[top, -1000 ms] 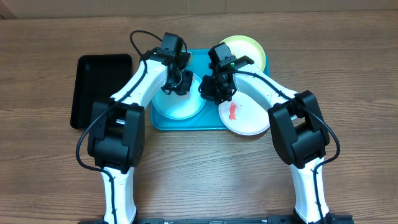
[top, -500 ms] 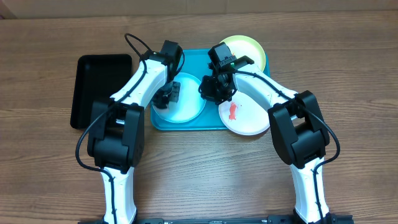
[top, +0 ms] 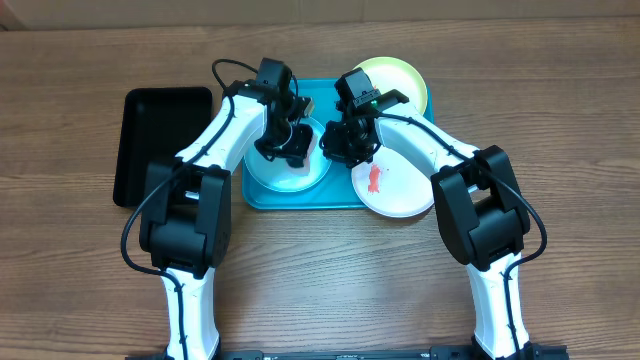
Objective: Clean dirty plates on tray and stack at the side
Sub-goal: 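Scrub the light blue plate with the sponge while right gripper holds it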
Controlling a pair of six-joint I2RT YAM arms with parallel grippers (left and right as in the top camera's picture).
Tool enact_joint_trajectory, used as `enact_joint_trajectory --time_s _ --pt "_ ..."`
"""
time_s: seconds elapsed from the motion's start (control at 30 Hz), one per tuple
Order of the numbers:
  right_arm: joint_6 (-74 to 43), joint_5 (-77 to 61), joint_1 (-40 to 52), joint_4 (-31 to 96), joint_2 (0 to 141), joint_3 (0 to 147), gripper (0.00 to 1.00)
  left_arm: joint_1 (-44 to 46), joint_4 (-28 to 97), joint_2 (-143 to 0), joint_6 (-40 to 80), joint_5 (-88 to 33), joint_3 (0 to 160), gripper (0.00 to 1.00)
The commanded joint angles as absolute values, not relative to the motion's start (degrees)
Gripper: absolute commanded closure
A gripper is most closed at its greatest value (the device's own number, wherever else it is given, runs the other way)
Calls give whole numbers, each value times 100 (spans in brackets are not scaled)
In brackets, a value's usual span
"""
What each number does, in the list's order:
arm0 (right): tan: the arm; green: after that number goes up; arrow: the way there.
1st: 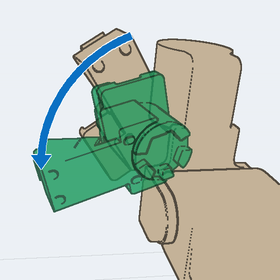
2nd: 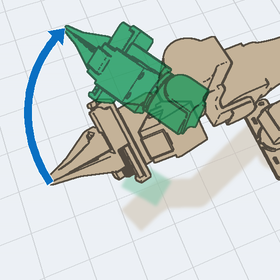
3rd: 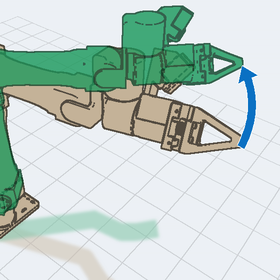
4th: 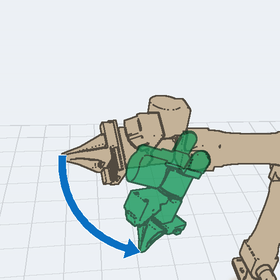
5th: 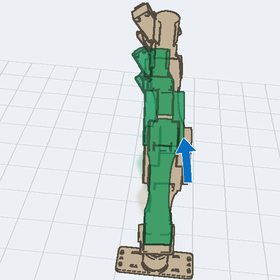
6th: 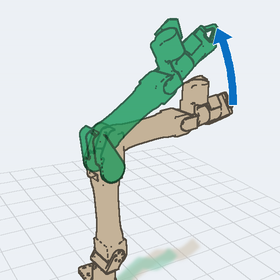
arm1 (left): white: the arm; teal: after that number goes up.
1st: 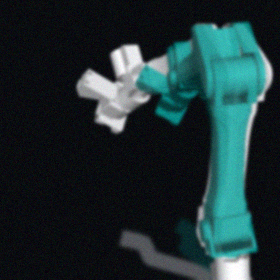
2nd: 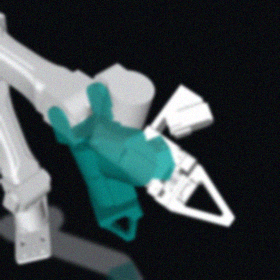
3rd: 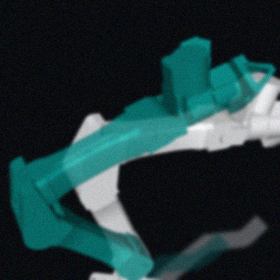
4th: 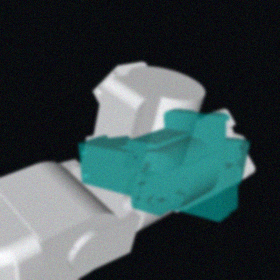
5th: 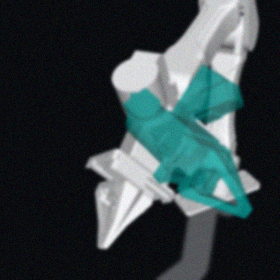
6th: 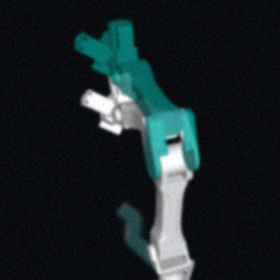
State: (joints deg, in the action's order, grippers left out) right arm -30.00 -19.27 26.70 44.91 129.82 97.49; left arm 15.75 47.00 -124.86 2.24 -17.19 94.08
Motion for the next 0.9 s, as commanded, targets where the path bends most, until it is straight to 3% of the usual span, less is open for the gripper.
enact_joint_trajectory --time_s 0.0,0.17,0.27,0.43,0.63,0.73,0.87 --pt "-3022 -1984 2687 4475 13098 9682 96 1603 4410 -12632 779 -808 9397 96" --pt "-3022 -1981 2687 4477 13098 9682 96 1603 4368 -12632 1481 1374 9395 96" --pt "-3022 -1981 2687 4475 13098 9682 96 1603 4694 -12632 1900 1973 9397 96" --pt "-3022 -1981 2687 4473 13098 9682 96 1623 5422 -12632 1667 1140 9397 96" --pt "-3022 -1979 2687 4464 13098 9682 96 1653 6252 -12632 410 -1144 9397 96" --pt "-3024 -1984 2687 4429 13098 9682 96 1653 6274 -12632 -45 -1988 9397 96" --pt "-3022 -1984 2687 4431 13098 9682 96 1649 5804 -12632 -45 -2255 9397 96"
